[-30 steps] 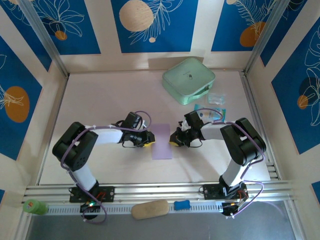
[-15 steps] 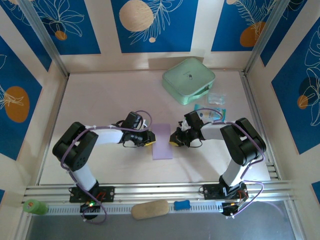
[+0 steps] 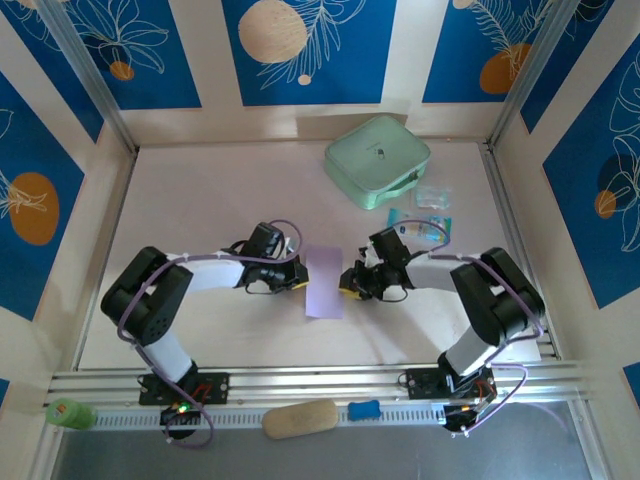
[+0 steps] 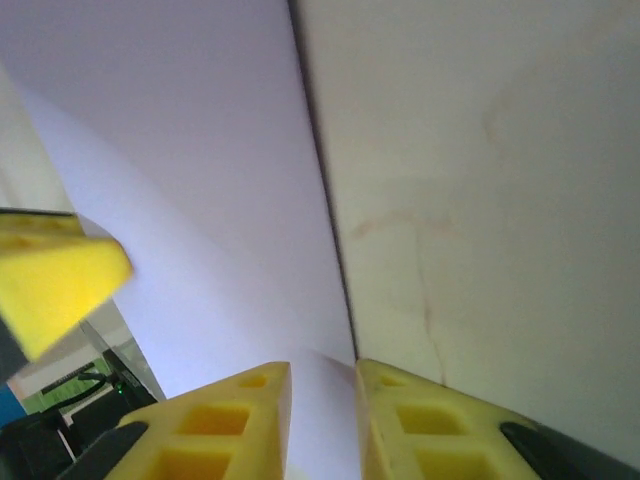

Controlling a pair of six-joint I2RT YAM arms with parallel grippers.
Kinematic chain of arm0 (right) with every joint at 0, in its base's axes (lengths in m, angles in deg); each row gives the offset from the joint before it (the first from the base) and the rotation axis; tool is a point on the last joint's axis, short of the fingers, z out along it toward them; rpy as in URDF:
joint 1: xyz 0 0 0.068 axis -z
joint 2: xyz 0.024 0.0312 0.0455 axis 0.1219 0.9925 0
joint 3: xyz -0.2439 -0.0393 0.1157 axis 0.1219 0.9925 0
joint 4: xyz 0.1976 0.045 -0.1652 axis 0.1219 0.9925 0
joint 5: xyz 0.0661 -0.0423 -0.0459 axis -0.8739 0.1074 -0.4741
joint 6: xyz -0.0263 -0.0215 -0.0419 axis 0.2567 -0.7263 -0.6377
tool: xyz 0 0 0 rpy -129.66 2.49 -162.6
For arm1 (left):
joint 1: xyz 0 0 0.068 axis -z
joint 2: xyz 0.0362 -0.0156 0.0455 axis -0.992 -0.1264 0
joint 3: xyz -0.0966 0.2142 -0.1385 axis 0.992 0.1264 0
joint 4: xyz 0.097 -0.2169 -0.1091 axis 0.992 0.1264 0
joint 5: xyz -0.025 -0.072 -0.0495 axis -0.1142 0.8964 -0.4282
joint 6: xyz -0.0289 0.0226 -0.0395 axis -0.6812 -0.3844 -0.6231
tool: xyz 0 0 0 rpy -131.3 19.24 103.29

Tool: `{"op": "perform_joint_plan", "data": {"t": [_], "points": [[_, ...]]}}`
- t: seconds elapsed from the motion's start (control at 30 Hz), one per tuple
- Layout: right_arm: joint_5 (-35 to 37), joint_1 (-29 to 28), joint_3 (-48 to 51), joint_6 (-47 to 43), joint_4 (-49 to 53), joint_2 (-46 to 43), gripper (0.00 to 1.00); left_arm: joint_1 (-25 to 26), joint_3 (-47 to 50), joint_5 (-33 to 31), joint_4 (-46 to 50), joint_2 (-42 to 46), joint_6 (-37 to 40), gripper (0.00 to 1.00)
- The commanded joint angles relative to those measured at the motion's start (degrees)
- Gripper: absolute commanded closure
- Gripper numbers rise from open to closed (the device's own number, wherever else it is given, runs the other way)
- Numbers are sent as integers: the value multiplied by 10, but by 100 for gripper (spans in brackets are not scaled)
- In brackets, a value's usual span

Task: Fold a paper plane with a square sheet of paper (pick it up from the middle)
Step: Third fold the triangle at the center of the table.

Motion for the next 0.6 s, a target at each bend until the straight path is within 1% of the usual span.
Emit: {"op": "perform_joint_plan", "data": {"t": [0.0, 0.07, 0.1, 0.17, 0.23, 0.3, 0.4, 0.57], "points": [[46, -16, -3, -21, 48, -58, 65, -3, -6, 17, 25, 17, -21, 100], [75, -30, -14, -46, 72, -89, 56, -4, -9, 27, 31, 23, -25, 100], [85, -37, -19, -58, 80, -100, 54, -5, -10, 29, 30, 27, -27, 100], [109, -57, -32, -89, 95, -119, 52, -8, -10, 31, 30, 37, -33, 99], [146, -80, -40, -115, 103, -131, 53, -12, -11, 37, 33, 41, -36, 99], [182, -111, -31, -150, 79, -144, 53, -16, -12, 42, 35, 43, -39, 99], [256, -171, 0, -212, 15, -164, 52, -18, -13, 47, 34, 43, -45, 99], [369, -282, 44, -375, -84, -177, 51, -23, -14, 48, 40, 47, -45, 99]]}}
